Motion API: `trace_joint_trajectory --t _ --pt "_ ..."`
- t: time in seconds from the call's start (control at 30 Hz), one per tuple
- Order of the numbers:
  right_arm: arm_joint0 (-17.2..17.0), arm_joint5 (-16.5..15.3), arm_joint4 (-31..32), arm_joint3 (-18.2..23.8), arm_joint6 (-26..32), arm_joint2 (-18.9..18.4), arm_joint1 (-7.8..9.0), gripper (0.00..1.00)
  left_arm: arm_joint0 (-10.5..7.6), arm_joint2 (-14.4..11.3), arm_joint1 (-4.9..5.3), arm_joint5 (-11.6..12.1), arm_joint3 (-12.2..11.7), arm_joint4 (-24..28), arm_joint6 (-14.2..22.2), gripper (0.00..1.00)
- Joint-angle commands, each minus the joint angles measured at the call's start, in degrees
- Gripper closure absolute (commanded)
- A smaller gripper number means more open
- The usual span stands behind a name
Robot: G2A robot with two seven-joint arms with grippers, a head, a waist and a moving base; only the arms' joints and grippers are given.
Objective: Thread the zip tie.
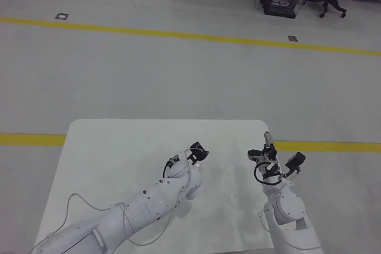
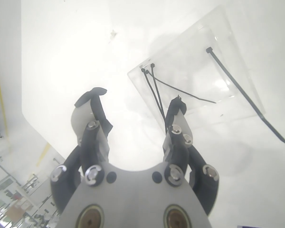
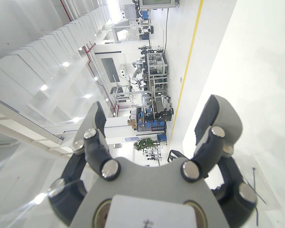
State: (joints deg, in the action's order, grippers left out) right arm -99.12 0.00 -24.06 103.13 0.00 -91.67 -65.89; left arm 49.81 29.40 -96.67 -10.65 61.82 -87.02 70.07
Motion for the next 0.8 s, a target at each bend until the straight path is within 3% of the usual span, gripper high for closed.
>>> trace_joint_trajectory --t 0.0,0.3,0.77 --pt "0.0 0.0 0.0 0.0 0.0 0.0 0.00 0.00 0.07 -0.2 -0.06 0.4 -0.1 -0.8 0.4 0.51" --pt "0.0 0.0 0.0 0.0 0.0 0.0 0.00 0.00 0.37 -0.3 -0.71 1.5 -1.1 -1.4 1.0 0.53" --pt "0.0 0.0 0.0 0.0 0.0 0.0 0.00 0.00 1.33 1.8 -1.11 2.2 1.1 0.1 2.1 0.59"
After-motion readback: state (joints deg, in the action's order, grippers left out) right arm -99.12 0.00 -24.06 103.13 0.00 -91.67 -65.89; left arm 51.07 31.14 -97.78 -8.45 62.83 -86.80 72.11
